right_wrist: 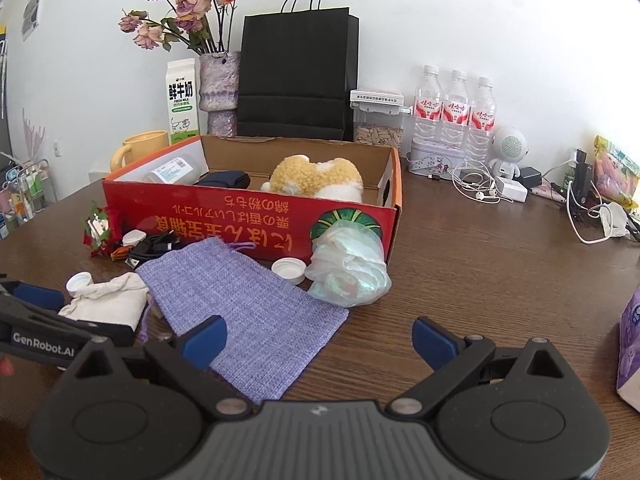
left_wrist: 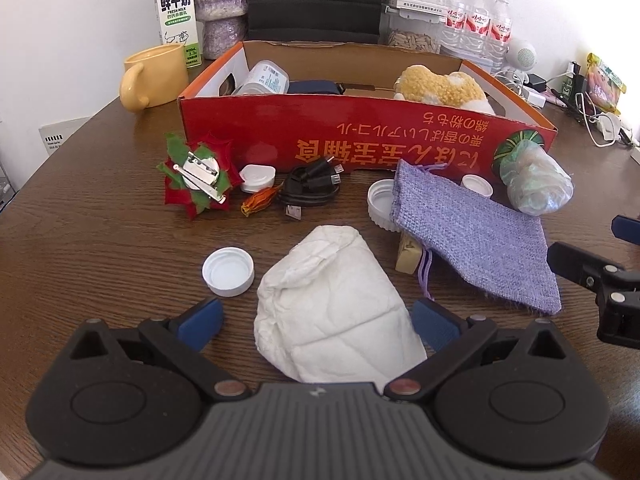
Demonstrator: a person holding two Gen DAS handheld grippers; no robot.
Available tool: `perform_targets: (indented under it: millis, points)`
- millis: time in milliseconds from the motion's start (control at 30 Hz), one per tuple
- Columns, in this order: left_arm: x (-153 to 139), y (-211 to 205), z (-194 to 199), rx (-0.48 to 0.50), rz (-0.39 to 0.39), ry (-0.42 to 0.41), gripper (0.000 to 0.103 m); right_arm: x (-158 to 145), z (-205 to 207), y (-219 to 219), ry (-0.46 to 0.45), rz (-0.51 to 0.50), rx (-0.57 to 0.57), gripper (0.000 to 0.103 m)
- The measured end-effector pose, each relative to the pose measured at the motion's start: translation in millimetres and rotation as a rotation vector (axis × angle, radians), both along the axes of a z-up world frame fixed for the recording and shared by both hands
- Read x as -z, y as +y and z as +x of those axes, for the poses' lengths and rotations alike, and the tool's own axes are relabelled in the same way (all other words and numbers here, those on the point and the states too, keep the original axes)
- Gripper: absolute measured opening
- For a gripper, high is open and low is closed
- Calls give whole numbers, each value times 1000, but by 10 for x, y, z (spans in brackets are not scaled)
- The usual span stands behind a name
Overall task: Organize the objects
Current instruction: 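Move both grippers back toward the white cloth and purple pouch, then grasp the white cloth with the left gripper while the right gripper grasps the clear plastic bag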
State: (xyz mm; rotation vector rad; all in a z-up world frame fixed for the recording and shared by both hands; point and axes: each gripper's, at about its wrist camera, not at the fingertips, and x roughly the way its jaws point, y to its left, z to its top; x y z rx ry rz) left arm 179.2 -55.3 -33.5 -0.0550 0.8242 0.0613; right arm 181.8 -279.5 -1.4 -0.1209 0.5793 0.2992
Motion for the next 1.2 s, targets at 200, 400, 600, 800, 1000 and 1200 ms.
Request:
perform_targets:
  millis: [200, 400, 600, 800, 1000, 1200]
  points:
    - [-3, -12, 43, -3, 0, -14, 95, -5, 141, 5, -11, -14, 9, 99]
    - [-30, -17, 127, -1, 1, -27, 84, 15, 337, -7, -17, -21, 26, 99]
    - [-5, -43, 187, 4, 24, -33, 86, 71, 596, -21, -14, -14, 60, 96]
    - [-5, -31, 200, 11, 25, -30, 87, 130, 797, -23, 11, 20, 56, 61]
    - [-3, -35, 199, 15, 29, -27, 89, 125, 671, -19, -15, 44, 28, 40]
    - [0, -24, 148, 31, 31, -22, 90, 35, 391, 21, -57, 61, 17, 40]
